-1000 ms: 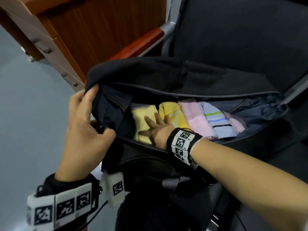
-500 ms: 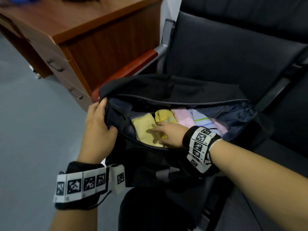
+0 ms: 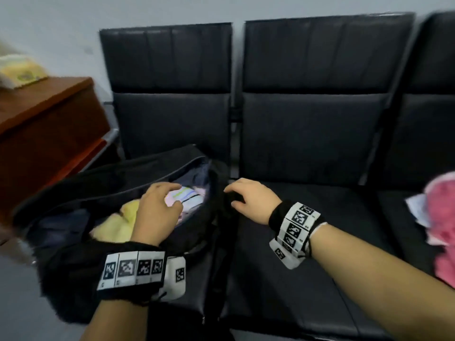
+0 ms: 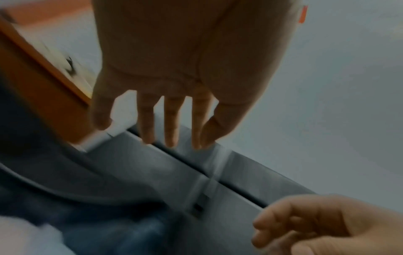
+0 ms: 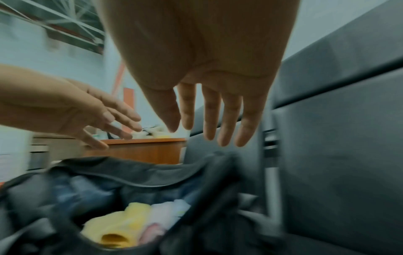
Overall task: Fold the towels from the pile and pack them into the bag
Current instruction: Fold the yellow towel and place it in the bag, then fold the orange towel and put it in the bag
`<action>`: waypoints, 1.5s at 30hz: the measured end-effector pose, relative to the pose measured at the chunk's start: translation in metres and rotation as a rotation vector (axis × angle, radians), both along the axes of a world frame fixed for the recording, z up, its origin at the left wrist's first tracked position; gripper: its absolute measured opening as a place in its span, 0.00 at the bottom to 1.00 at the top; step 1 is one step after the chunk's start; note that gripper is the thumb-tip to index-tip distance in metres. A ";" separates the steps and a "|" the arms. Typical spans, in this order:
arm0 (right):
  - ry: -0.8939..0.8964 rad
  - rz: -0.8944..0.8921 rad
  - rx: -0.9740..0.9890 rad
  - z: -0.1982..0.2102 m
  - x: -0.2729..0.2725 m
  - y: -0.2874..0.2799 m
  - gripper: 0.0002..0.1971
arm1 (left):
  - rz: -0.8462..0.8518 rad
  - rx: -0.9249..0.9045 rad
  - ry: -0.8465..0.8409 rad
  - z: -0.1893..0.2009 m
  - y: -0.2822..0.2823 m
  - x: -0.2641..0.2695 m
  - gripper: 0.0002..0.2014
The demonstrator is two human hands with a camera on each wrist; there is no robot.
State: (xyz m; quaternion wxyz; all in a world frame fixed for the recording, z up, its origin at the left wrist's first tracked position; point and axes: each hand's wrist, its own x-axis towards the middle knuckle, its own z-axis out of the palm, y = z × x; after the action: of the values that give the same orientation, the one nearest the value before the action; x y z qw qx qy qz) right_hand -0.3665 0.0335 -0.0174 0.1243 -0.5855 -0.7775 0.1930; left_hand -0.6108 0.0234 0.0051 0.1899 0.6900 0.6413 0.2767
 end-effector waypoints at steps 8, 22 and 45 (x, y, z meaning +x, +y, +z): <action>-0.003 -0.422 0.016 -0.004 0.231 -0.117 0.19 | -0.391 -0.002 -0.064 -0.022 -0.013 0.248 0.15; -0.165 -0.917 -0.067 -0.103 0.536 -0.255 0.24 | -0.650 -0.193 -0.123 -0.101 -0.101 0.567 0.10; 0.073 -0.801 0.428 -0.056 0.486 -0.250 0.08 | -0.749 -0.312 -0.340 -0.075 -0.136 0.543 0.16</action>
State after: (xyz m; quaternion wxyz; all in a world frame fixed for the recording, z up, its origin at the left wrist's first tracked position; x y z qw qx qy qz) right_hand 0.1198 -0.2164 -0.0737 0.3345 -0.7941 -0.5073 -0.0147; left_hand -0.0675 -0.1124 -0.0703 0.4820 0.7825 0.3407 0.1982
